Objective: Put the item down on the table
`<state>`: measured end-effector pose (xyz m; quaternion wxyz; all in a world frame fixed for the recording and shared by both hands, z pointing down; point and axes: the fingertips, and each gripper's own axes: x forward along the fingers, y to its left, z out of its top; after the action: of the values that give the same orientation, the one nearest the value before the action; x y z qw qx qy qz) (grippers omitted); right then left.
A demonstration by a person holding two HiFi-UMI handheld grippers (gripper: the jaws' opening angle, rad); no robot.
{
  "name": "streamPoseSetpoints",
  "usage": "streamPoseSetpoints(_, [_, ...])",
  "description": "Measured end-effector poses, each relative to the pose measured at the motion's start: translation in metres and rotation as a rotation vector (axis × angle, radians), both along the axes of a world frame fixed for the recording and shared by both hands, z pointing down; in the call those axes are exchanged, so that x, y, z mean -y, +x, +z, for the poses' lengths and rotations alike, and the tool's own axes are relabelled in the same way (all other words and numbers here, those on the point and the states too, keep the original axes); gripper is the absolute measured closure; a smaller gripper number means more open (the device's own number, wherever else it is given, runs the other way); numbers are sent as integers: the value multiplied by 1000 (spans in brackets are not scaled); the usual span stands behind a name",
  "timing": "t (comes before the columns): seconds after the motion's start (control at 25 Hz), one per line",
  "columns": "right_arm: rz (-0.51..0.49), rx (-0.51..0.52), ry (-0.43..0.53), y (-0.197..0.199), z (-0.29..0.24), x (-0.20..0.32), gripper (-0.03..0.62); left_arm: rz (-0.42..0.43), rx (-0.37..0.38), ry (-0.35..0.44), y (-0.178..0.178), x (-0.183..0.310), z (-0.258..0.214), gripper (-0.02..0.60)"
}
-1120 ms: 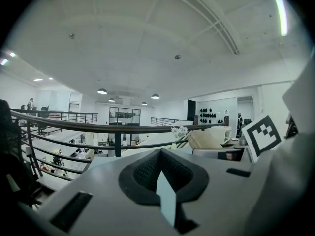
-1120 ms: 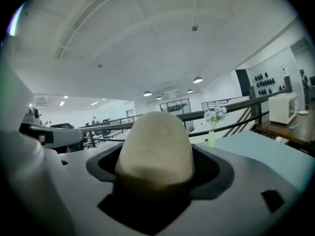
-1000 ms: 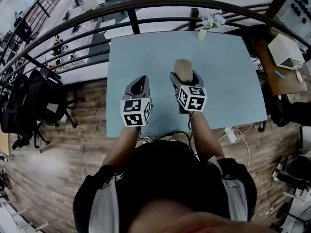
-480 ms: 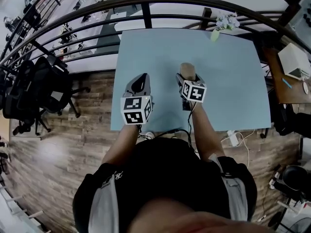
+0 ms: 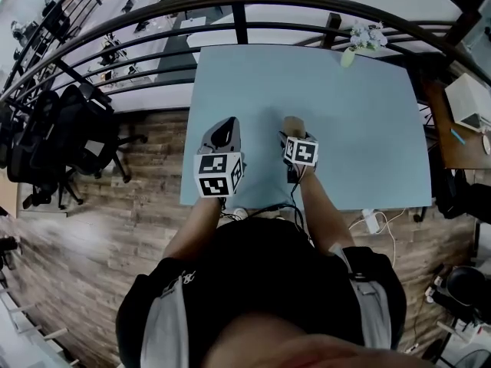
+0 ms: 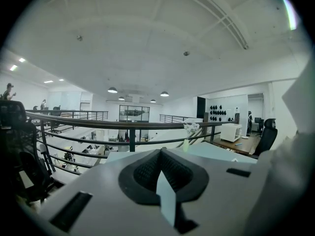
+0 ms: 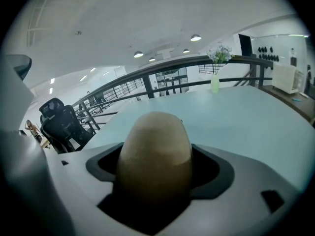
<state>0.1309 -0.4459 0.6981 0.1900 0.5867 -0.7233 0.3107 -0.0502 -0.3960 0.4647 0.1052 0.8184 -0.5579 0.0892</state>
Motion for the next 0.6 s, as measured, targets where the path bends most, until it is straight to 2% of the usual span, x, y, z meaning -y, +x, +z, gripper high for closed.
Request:
streamPoseSetpoints(0.2, [-1,-4,-74,-4,24,-9,184,5,0,-2,-4,-1,2,574])
streamPoseSetpoints(0.6, [-15,-43,-160,-14,47,-19,181,7,-1,-9,-11,-2,3,574])
